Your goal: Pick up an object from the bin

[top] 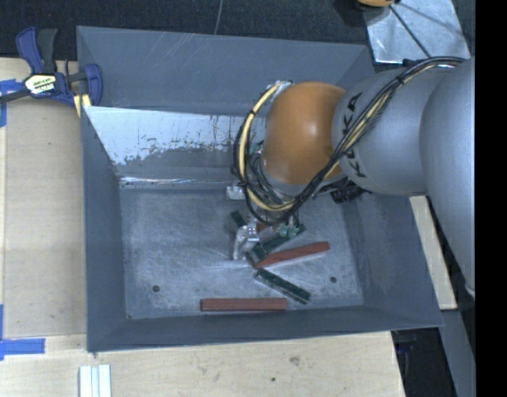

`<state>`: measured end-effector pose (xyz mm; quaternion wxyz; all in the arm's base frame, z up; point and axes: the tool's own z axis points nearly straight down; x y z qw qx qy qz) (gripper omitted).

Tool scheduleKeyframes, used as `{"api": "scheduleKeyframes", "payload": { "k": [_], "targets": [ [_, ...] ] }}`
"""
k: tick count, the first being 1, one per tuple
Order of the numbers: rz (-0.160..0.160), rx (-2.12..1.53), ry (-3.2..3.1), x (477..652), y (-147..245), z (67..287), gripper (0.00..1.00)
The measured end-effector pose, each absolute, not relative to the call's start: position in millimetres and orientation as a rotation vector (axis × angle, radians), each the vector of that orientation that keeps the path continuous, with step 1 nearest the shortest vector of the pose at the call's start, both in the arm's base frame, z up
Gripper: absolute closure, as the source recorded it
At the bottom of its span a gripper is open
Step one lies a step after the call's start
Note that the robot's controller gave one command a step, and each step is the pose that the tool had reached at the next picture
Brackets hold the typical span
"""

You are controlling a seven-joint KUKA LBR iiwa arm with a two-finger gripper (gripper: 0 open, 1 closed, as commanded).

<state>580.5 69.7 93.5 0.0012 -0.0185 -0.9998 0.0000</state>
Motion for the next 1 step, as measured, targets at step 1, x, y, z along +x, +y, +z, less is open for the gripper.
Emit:
{"api": "scheduleKeyframes", "payload": {
  "k": [1],
  "targets": [
    [-0.006,0.019,-3.165,558.6,48.9,77.3,1.0]
  ]
}}
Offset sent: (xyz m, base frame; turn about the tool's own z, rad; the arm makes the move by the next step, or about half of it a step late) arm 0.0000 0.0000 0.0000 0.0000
